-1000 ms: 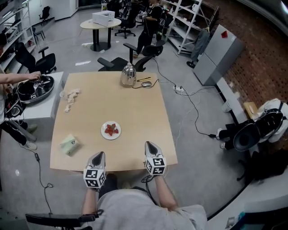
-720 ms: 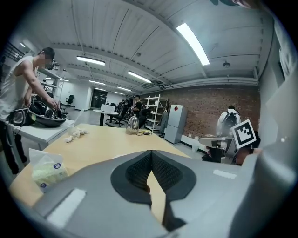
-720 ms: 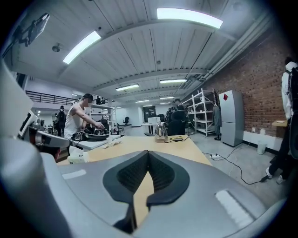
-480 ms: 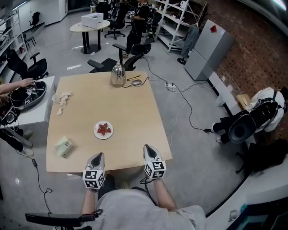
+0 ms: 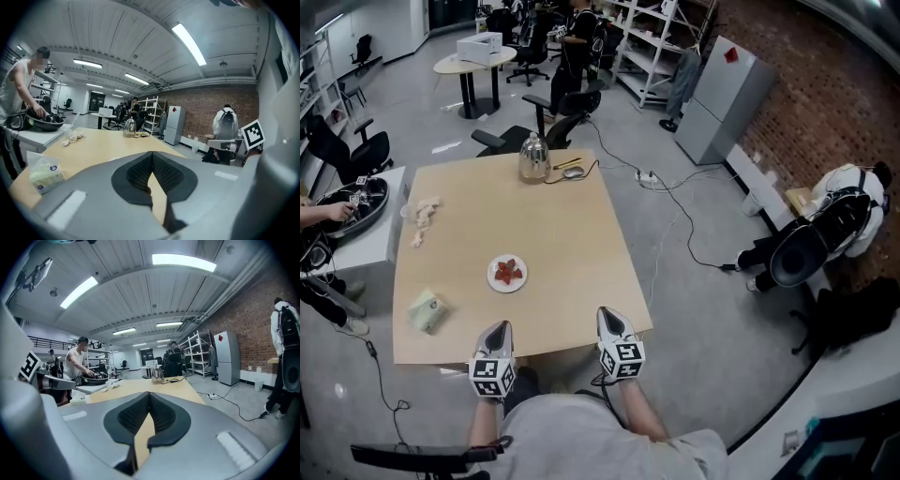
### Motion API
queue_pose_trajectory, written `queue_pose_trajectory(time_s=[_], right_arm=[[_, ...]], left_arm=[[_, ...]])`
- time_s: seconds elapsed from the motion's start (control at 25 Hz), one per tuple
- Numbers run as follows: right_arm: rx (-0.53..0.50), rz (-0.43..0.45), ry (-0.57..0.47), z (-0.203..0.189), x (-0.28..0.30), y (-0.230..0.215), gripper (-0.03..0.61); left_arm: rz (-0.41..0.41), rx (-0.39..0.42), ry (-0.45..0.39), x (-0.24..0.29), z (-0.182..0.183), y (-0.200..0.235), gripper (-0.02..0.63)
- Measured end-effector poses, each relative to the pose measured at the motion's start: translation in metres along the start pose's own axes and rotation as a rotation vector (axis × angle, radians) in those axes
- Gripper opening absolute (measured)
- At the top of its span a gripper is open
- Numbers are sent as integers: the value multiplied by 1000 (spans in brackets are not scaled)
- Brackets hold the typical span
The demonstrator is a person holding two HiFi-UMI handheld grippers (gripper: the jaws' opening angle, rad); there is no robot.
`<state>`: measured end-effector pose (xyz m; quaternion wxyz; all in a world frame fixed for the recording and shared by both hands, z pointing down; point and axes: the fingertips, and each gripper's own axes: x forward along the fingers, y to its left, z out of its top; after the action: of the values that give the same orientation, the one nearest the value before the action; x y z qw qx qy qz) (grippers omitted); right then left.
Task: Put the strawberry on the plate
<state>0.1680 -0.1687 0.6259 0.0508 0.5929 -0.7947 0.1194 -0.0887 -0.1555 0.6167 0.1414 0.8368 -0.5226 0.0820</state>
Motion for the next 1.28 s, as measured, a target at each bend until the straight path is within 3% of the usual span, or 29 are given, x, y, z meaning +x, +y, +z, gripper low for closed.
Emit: queue_pose_trajectory(time_s=[1.28], right_arm=[[-34,26,28,-9,5,3,5]], left_arm=[[10,4,13,4,1,-2,20]])
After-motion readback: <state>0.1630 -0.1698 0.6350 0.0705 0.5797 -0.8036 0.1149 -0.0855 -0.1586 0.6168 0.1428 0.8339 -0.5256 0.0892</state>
